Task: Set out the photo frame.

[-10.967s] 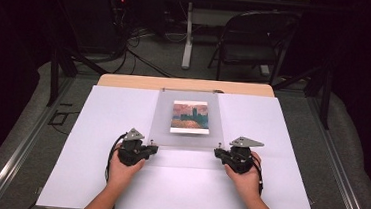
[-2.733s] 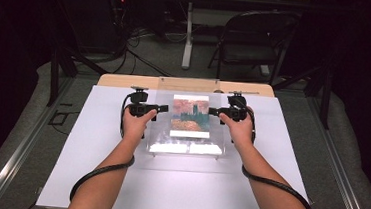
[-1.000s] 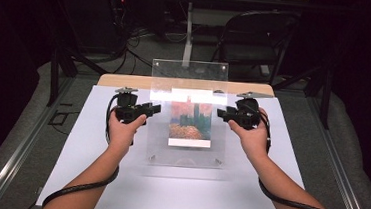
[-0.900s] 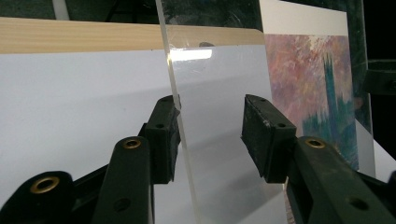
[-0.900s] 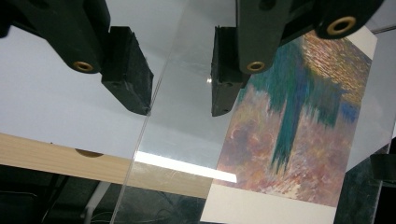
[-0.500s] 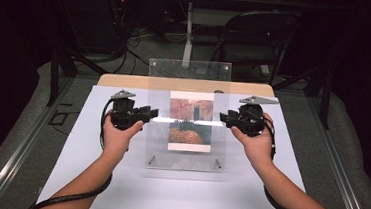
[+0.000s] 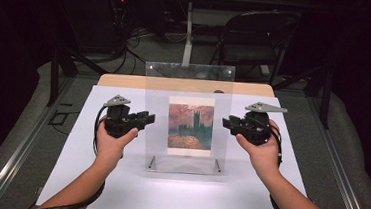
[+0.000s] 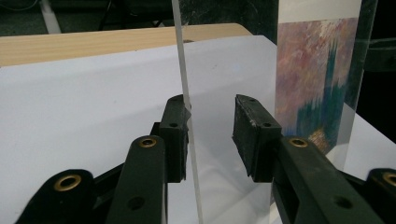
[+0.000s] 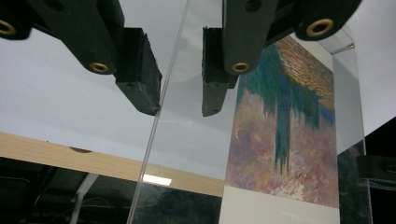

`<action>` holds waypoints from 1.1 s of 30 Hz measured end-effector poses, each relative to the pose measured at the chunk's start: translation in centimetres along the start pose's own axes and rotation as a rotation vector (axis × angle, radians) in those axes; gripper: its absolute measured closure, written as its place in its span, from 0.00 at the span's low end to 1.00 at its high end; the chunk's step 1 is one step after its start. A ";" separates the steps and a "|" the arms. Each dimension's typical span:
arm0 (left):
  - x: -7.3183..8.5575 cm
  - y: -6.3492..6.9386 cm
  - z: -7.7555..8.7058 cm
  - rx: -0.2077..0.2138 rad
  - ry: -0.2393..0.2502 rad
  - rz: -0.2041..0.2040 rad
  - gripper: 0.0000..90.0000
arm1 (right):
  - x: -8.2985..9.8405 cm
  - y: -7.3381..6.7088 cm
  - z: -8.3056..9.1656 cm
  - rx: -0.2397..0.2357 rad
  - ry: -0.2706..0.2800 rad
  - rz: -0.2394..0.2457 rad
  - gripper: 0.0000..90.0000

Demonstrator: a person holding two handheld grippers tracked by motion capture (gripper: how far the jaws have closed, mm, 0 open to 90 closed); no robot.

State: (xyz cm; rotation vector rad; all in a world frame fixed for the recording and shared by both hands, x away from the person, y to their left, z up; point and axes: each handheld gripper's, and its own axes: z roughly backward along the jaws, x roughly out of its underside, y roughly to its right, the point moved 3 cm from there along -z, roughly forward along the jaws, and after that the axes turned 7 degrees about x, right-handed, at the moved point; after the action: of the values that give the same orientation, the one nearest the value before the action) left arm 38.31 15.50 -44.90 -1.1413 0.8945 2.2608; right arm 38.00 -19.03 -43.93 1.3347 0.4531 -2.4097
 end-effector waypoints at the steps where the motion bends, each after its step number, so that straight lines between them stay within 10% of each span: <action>1: 0.1 0.1 0.1 0.000 0.003 -0.003 0.74 | 0.0 0.0 0.0 0.000 0.000 0.000 0.76; 33: 4.2 3.7 3.7 0.053 0.062 -0.114 0.73 | 3.5 -2.2 4.7 -0.086 0.055 0.033 0.79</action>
State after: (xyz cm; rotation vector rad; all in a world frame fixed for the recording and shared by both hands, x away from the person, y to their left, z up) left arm 31.66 16.06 -45.46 -1.2133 0.8851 2.1088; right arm 31.76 -19.68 -44.30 1.3631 0.5383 -2.3048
